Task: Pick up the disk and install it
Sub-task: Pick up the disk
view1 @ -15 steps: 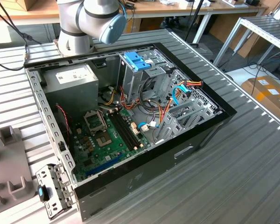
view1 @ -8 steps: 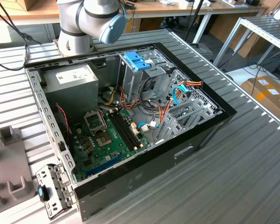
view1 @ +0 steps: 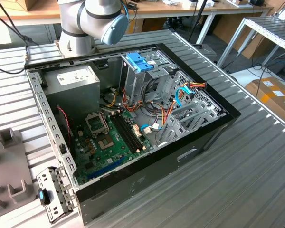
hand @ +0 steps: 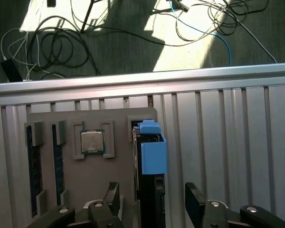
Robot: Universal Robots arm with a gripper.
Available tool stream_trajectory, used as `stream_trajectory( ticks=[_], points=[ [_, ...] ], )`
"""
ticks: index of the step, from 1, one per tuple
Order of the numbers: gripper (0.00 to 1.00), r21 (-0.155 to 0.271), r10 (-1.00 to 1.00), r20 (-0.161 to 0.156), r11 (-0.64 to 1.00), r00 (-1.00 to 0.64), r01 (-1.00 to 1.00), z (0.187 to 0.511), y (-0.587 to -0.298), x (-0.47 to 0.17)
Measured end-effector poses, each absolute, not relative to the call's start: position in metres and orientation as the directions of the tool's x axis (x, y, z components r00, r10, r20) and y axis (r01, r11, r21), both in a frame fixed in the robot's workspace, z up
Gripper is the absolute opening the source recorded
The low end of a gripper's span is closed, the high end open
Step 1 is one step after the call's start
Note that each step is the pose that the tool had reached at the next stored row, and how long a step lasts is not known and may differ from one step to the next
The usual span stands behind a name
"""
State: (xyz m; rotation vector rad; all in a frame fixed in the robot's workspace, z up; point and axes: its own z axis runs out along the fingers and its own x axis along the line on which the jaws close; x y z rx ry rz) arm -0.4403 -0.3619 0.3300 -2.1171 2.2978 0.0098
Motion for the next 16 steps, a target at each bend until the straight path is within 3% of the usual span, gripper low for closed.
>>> stream_trajectory(
  ticks=[16],
  points=[
    [0.66,-0.007,-0.997,-0.017,0.080,-0.080,-0.997,0.299,-0.362,-0.442]
  ],
)
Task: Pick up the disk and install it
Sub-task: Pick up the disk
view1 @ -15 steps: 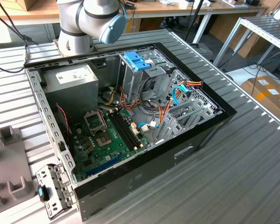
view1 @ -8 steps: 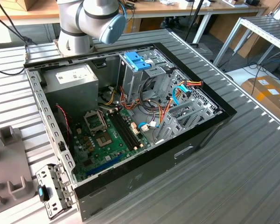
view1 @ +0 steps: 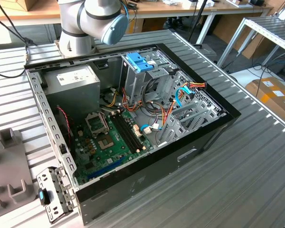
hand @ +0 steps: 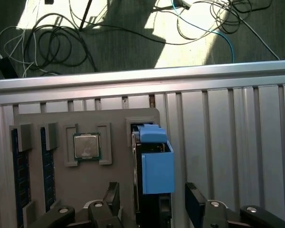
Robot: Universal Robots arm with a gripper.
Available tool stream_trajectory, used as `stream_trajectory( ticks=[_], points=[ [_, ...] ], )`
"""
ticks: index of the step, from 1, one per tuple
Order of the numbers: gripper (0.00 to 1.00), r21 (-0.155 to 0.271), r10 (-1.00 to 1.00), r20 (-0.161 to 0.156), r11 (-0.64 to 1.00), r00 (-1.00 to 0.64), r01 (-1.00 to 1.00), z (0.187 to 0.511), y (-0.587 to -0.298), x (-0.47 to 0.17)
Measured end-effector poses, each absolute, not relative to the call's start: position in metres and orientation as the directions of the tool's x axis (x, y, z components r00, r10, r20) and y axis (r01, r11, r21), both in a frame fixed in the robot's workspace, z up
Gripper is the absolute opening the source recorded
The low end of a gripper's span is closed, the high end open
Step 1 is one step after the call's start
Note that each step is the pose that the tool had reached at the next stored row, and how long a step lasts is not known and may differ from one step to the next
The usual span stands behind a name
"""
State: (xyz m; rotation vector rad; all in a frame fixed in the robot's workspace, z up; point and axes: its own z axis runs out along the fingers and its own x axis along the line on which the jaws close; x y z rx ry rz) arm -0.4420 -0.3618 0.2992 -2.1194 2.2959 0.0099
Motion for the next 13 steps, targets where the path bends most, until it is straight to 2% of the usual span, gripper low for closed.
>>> stream_trajectory(
  ticks=[13],
  points=[
    [0.66,-0.007,-0.997,-0.017,0.080,-0.080,-0.997,0.3021,-0.3614,-0.4420]
  ],
)
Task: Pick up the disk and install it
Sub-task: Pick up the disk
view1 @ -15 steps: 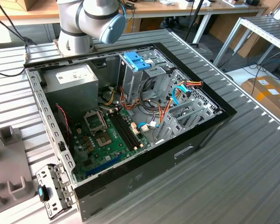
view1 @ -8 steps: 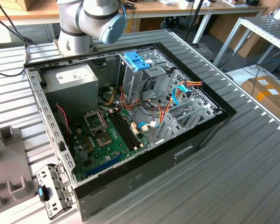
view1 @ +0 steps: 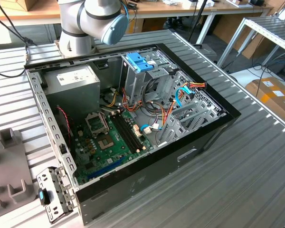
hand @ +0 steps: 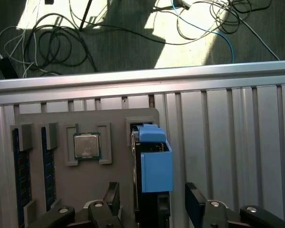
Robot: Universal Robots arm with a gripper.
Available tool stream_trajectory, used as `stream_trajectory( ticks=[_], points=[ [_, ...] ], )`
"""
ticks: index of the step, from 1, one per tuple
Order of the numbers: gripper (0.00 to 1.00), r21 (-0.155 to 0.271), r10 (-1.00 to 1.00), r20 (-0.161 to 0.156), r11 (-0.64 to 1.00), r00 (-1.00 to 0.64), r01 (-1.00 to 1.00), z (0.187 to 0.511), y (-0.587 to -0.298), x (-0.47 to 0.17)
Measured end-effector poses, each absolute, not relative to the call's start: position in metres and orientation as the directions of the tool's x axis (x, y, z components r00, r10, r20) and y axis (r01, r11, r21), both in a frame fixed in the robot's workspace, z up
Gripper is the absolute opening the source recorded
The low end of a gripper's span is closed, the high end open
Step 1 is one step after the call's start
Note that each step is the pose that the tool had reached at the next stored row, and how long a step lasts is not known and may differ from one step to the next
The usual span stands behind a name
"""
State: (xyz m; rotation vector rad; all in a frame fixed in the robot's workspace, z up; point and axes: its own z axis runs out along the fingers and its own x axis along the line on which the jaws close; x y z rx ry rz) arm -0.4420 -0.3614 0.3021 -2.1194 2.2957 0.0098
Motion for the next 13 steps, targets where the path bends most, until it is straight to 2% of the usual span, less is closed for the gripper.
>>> stream_trajectory(
  ticks=[3,4,13],
  points=[
    [0.64,-0.007,-0.997,-0.017,0.080,-0.080,-0.997,0.3021,-0.3614,-0.4419],
    [0.51,-0.007,-0.997,-0.017,0.080,-0.080,-0.997,0.3022,-0.3614,-0.4419],
    [0.51,-0.007,-0.997,-0.017,0.080,-0.080,-0.997,0.3053,-0.3614,-0.4419]
  ],
)
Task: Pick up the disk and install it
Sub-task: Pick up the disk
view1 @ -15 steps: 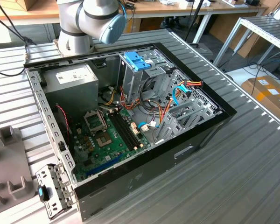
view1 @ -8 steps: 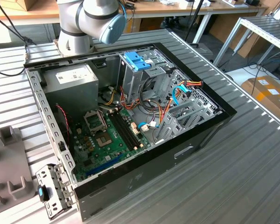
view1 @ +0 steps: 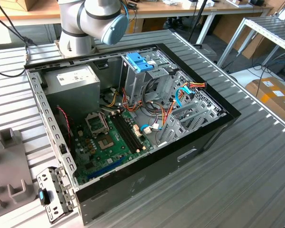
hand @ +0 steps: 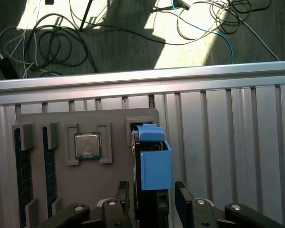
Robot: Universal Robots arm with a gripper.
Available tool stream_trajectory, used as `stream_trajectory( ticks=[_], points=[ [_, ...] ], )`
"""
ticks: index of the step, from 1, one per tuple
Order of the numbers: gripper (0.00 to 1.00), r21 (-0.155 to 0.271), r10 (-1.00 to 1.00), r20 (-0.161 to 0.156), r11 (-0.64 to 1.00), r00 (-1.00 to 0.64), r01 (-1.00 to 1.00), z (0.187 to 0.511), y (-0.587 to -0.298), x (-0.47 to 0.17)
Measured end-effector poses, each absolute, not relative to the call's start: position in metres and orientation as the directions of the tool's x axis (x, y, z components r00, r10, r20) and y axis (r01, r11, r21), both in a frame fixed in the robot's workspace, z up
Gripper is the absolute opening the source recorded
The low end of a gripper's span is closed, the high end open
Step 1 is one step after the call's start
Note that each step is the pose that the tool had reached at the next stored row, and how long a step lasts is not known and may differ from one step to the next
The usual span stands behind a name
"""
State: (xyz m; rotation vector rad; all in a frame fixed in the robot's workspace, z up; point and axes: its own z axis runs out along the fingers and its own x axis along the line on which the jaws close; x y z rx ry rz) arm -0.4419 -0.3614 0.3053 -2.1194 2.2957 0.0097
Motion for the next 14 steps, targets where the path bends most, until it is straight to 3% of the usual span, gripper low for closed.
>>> stream_trajectory(
  ticks=[8,10,14],
  points=[
    [0.50,-0.007,-0.997,-0.017,0.080,-0.080,-0.997,0.3054,-0.3614,-0.4419],
    [0.37,-0.007,-0.997,-0.017,0.080,-0.080,-0.997,0.3055,-0.3614,-0.4420],
    [0.35,-0.007,-0.997,-0.017,0.080,-0.080,-0.997,0.3055,-0.3614,-0.4420]
  ],
)
